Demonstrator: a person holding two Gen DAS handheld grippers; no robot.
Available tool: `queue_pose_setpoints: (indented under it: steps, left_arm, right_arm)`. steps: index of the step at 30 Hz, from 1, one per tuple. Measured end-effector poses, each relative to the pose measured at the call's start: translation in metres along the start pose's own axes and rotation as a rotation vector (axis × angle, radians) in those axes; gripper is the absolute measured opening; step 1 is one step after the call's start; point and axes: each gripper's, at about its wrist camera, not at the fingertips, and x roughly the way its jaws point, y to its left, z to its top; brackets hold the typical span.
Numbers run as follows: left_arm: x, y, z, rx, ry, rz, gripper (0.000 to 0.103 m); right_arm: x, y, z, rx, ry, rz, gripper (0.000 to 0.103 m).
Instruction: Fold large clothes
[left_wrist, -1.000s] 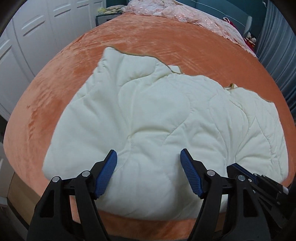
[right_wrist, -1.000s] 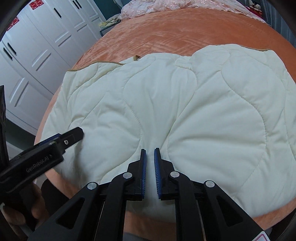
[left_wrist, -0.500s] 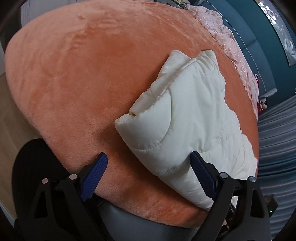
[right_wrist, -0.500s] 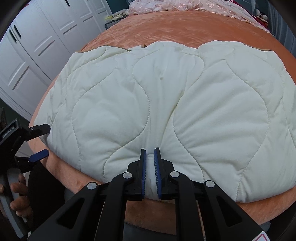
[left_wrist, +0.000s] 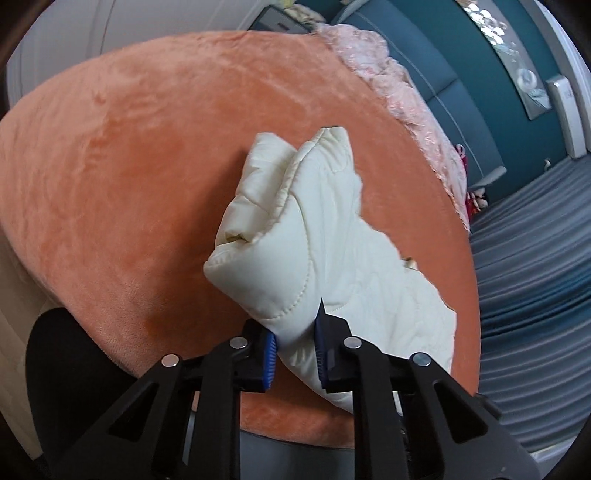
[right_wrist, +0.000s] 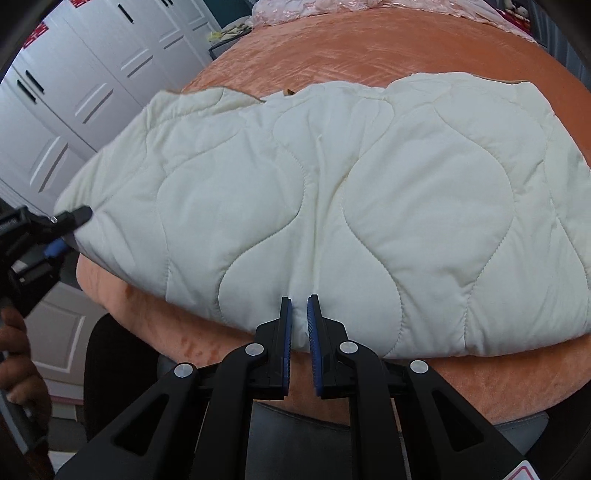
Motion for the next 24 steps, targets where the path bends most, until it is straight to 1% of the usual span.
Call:
queue_pose_setpoints:
  steps: [2, 4, 6, 8, 11, 15, 18, 21, 24]
  left_arm:
    - [-0.009, -0.021, -0.005, 0.061, -0.013, -0.001, 0.014]
    - [-0.015, -0.047, -0.01, 0.142, -0.031, 0.005, 0.014]
    - [-0.024, -0.077, -0.019, 0.242, -0.056, 0.011, 0.013]
    - [-0.03, -0.11, -0.027, 0.338, -0.088, 0.01, 0.013]
    - [-0.031, -0.154, -0.042, 0.454, -0.101, -0.031, 0.013]
    - [-0.011, -0.202, -0.067, 0.567, -0.06, -0.082, 0.013]
    - [0.012, -0.232, -0.09, 0.645, -0.019, -0.095, 0.012]
    - [0.039, -0.254, -0.122, 0.716, 0.051, -0.104, 0.011]
    - [0.068, -0.264, -0.158, 0.779, 0.144, -0.096, 0.01]
  right_arm:
    - [0.008, 0.0, -0.001, 0.001, 0.001, -0.009, 0.011]
    - [0.015, -0.001, 0.001, 0.015, -0.001, -0.009, 0.011]
    - [0.012, -0.004, 0.006, 0.043, 0.004, 0.01, 0.011]
    - [0.0, -0.01, 0.01, 0.068, -0.007, 0.043, 0.011]
    - [-0.031, -0.024, 0.011, 0.08, -0.06, 0.069, 0.011]
    - [-0.077, -0.057, 0.003, 0.1, -0.135, 0.033, 0.012]
    - [-0.105, -0.091, -0.007, 0.167, -0.173, 0.013, 0.012]
    - [-0.128, -0.124, -0.019, 0.232, -0.205, -0.014, 0.014]
    - [-0.149, -0.151, -0.031, 0.279, -0.242, -0.042, 0.014]
